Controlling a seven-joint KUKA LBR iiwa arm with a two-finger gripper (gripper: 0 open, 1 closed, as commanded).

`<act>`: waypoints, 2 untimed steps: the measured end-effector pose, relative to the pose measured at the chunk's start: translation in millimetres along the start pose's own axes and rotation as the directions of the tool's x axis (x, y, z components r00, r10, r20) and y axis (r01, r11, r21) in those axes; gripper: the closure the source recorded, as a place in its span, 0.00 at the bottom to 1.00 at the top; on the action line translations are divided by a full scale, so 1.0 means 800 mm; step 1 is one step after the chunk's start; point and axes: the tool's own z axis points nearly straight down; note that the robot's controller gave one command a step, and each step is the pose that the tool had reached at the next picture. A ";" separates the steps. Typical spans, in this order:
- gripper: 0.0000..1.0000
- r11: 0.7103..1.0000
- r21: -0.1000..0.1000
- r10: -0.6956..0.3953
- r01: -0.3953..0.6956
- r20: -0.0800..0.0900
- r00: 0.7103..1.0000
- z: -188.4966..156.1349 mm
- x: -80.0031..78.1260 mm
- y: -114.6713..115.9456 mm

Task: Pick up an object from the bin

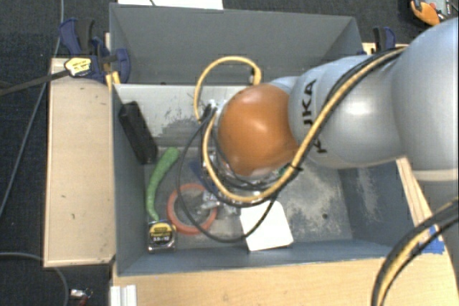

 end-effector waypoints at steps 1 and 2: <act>1.00 1.000 -0.007 0.002 -0.002 -0.003 1.000 -0.048 0.001 0.003; 1.00 1.000 -0.007 0.006 -0.006 -0.001 1.000 -0.096 0.000 0.003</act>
Offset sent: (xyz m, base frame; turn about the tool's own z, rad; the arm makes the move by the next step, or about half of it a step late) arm -0.0029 -0.0004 0.0897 0.0009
